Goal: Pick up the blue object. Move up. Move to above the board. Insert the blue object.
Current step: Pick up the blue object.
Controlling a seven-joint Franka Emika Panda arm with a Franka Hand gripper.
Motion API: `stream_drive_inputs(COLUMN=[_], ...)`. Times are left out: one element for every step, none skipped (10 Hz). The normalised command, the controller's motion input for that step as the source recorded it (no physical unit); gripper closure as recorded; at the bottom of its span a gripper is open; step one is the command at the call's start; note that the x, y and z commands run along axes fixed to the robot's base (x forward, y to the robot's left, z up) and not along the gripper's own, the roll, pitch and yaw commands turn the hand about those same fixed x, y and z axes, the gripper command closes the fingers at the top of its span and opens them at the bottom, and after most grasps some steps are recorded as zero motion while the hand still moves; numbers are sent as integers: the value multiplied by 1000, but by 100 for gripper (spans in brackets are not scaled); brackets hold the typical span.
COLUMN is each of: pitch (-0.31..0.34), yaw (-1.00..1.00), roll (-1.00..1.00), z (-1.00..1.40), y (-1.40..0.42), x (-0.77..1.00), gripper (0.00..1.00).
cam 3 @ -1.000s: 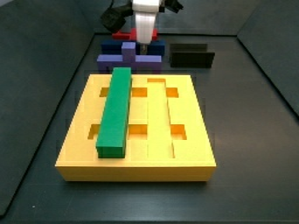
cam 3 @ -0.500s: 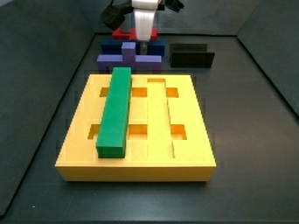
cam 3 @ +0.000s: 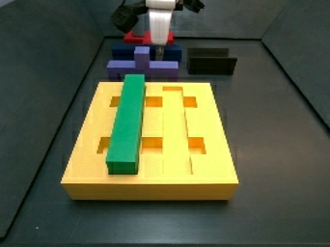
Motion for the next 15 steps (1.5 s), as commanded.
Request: stream_drive_inputs(pitch=[0,0,0,0,0,0,0,0,0,0,0,0,0,0,0], yaw=[0,0,0,0,0,0,0,0,0,0,0,0,0,0,0], roll=[0,0,0,0,0,0,0,0,0,0,0,0,0,0,0], z=[0,0,0,0,0,0,0,0,0,0,0,0,0,0,0], y=[0,0,0,0,0,0,0,0,0,0,0,0,0,0,0], x=[0,0,0,0,0,0,0,0,0,0,0,0,0,0,0], gripper=[0,100,100,100,100,100,100,100,100,100,100,100,100,100,100])
